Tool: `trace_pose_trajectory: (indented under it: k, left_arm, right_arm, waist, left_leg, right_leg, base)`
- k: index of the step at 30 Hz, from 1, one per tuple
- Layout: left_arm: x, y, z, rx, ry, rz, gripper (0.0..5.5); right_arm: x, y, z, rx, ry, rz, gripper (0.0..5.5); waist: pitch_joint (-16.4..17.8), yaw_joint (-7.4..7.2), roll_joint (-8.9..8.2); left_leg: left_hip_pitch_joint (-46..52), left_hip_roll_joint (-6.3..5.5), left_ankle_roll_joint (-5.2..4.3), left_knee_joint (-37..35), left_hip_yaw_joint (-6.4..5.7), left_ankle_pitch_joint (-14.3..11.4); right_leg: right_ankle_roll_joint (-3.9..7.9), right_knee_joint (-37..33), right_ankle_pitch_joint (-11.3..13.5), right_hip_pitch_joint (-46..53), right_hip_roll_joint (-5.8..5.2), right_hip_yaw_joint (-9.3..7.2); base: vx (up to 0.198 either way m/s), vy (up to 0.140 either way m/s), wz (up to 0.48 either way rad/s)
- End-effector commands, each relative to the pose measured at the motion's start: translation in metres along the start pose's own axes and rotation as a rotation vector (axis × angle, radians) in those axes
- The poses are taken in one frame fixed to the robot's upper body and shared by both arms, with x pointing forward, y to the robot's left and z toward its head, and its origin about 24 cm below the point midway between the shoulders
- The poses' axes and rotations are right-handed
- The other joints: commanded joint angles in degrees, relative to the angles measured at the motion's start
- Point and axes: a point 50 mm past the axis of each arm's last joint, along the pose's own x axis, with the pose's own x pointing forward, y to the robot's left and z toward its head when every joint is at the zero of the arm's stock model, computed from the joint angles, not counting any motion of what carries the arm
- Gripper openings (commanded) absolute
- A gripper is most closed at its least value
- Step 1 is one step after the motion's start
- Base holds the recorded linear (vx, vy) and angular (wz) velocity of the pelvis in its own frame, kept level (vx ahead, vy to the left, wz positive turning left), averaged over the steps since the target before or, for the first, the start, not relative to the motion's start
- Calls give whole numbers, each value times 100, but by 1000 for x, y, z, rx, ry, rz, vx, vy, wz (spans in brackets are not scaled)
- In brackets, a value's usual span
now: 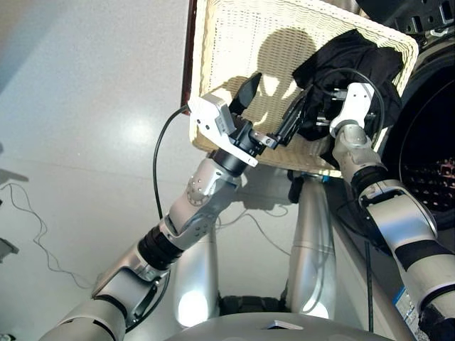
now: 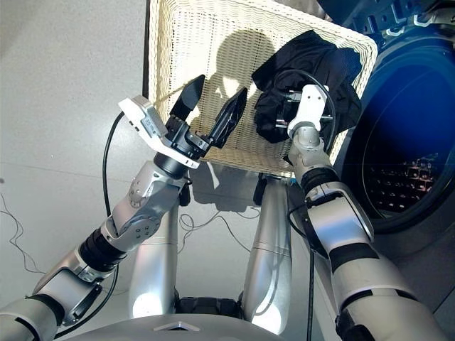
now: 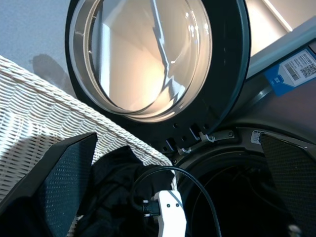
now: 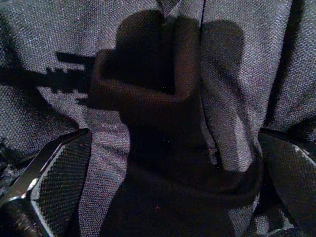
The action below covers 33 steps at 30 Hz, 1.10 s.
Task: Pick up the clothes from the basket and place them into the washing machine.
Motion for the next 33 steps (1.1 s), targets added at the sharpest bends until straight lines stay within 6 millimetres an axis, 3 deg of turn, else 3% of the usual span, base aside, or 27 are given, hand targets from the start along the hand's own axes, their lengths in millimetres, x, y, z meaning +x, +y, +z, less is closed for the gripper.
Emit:
trace_pose_trajectory:
  k: [1, 2, 3, 10, 17, 20, 24, 25, 27, 28, 30, 31, 33]
  left_arm:
    - [4, -20, 23, 23, -119, -110, 550]
    - [4, -20, 23, 24, -119, -108, 550]
    - [5, -19, 23, 26, -121, -105, 550]
    - [6, -19, 25, 26, -124, -105, 550]
    - [3, -17, 27, 30, -124, -97, 550]
    - [1, -14, 30, 42, -133, -82, 550]
    - [-2, -8, 33, 75, -142, -45, 550]
    - [-3, -4, 36, 98, -151, -28, 550]
    - [-4, -3, 37, 100, -155, -23, 550]
    - [-6, -1, 39, 104, -163, -11, 550]
    - [-7, 0, 40, 109, -166, -2, 550]
    - [-9, 2, 43, 123, -175, 8, 550]
    - [-9, 2, 44, 115, -181, 9, 550]
  right_arm:
    - [4, -25, 7, -6, 32, -76, 360]
    - [4, -25, 6, -6, 40, -71, 127]
    - [4, -25, 5, -8, 43, -72, 0]
    - [1, -24, -5, 17, 62, -66, 0]
    - [-4, -18, -9, 43, 13, -35, 0]
    - [-12, -10, -8, 127, -62, -11, 0]
    - [-38, -5, -3, 240, -221, 39, 0]
    - [-52, -14, 1, 231, -311, 19, 0]
    - [-59, -21, 1, 245, -342, -15, 0]
    - [-68, -40, -1, 286, -388, -147, 0]
    - [-73, -52, -4, 257, -403, -231, 0]
    - [-80, -76, -6, 220, -426, -388, 0]
    - [-83, -92, -9, 204, -424, -519, 0]
  waist:
    - [-79, 73, 448]
    - [-79, 68, 441]
    - [-79, 65, 431]
    - [-79, 3, 316]
    - [-79, -48, 222]
    - [-79, -130, 130]
    - [-79, -313, -38]
    - [-79, -390, -83]
    - [-79, -405, -97]
    - [-79, -462, -121]
    - [-79, -477, -133]
    - [-79, -522, -154]
    - [-79, -525, -158]
  left_leg:
    - [-164, 68, -86, 1279, 55, -1112]
    - [-169, 73, -83, 1325, 56, -1134]
    - [-182, 76, -83, 1387, 57, -1158]
    - [-232, 98, -59, 1817, 25, -1346]
    - [-273, 112, -41, 1862, -12, -1321]
    - [-267, 100, -31, 1876, -24, -1314]
    - [-284, 82, -22, 1846, -48, -1279]
    - [-268, 69, -10, 1801, -45, -1261]
    - [-239, 64, -8, 1783, -46, -1257]
    - [-193, 47, 10, 1734, -45, -1267]
    - [-168, 45, 15, 1709, -47, -1269]
    - [-150, 38, 13, 1699, -53, -1278]
    - [-141, 33, 17, 1701, -64, -1287]
  right_leg:
    - [153, -720, 507, 48, 186, 20]
    - [146, -674, 487, 34, 181, 22]
    - [137, -616, 455, 28, 185, 26]
    - [95, -227, 287, -9, 211, 55]
    - [104, -159, 258, -19, 178, 4]
    - [111, -119, 235, -9, 170, -11]
    - [125, -133, 251, 5, 139, -8]
    - [137, -155, 261, 19, 126, -5]
    - [140, -166, 260, 45, 121, -3]
    - [155, -177, 254, 78, 117, -5]
    - [158, -186, 253, 93, 118, 0]
    - [173, -198, 246, 111, 117, 9]
    - [177, -210, 236, 135, 119, 14]
  base:
    - [0, 0, 0]
    - [0, 0, 0]
    - [0, 0, 0]
    - [0, 0, 0]
    - [0, 0, 0]
    - [0, 0, 0]
    - [0, 0, 0]
    - [0, 0, 0]
    - [0, 0, 0]
    - [0, 0, 0]
    - [0, 0, 0]
    - [0, 0, 0]
    - [0, 0, 0]
